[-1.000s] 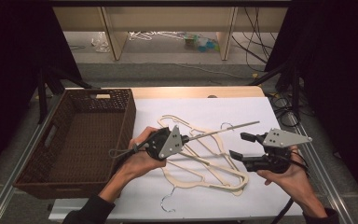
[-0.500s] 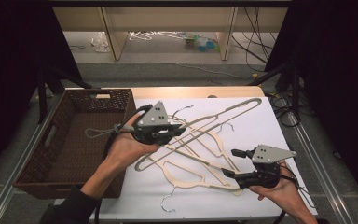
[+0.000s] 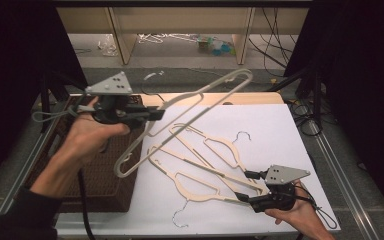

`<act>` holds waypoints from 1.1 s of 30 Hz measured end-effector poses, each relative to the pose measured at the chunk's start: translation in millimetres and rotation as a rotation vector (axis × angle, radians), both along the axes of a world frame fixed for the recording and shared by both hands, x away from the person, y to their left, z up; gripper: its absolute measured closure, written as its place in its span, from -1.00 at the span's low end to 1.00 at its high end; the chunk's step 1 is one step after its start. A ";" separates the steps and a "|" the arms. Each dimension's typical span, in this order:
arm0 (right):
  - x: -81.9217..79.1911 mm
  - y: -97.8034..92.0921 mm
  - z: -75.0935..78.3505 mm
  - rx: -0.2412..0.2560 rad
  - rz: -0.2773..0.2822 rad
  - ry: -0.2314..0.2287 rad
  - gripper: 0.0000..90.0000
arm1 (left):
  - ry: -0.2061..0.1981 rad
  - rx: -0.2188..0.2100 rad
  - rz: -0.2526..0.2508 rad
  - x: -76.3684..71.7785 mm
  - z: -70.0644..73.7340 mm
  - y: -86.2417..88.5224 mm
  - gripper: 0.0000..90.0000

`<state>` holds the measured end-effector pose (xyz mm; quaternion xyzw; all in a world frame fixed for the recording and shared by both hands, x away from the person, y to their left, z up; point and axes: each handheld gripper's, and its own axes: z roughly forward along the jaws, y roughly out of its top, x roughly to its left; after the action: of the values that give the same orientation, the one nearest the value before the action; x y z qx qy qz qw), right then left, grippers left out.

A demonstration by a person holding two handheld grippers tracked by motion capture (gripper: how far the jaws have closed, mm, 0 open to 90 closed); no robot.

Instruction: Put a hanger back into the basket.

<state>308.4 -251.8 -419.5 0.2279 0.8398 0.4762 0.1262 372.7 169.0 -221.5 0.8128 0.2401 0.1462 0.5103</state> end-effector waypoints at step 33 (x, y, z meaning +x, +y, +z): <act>-0.1 -2.4 -6.0 0.013 -0.025 0.010 -0.50 | 0.026 0.131 0.357 17.1 -70.4 174.1 0.90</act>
<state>308.3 -254.2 -425.5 0.2414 0.8345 0.4789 0.1263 389.9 343.1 -291.9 0.7905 0.3770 0.2391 0.4193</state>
